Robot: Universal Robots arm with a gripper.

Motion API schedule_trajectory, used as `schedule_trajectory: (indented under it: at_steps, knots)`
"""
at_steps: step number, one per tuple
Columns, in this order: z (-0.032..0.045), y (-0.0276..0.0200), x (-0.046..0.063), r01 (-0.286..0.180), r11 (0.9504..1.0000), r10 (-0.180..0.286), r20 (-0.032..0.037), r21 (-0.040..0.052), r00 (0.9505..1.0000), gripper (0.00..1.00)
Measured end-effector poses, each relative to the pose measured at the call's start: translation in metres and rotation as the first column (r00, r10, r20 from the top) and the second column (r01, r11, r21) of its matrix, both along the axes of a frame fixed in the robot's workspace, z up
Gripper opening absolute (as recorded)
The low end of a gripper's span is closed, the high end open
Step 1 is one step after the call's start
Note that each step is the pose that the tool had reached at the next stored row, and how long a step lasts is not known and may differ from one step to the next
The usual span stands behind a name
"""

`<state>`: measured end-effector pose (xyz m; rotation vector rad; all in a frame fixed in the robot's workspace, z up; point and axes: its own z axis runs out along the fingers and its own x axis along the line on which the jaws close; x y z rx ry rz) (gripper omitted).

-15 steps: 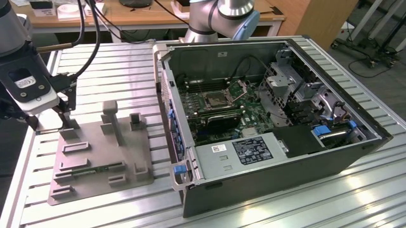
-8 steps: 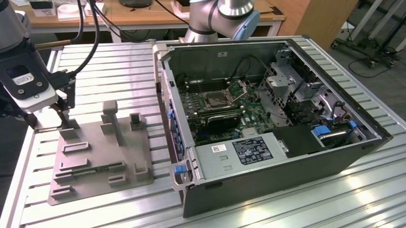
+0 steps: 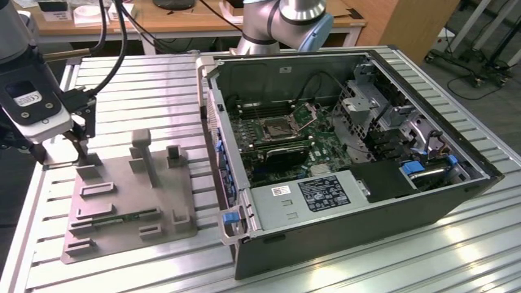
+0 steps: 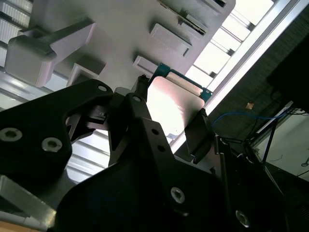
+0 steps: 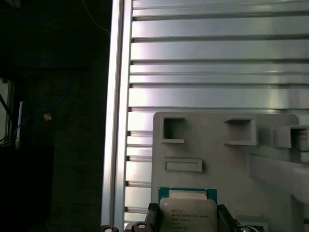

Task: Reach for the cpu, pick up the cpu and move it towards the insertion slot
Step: 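Pick up the cpu and move it towards the insertion slot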

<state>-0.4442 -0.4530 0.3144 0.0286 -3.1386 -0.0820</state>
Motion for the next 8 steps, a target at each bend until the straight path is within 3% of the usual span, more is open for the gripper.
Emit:
schedule_trajectory:
  at_steps: [8]
  knots:
    - [0.0021,0.0000,0.0000,0.000,1.0000,0.000,0.0000,0.0000,1.0000,0.55]
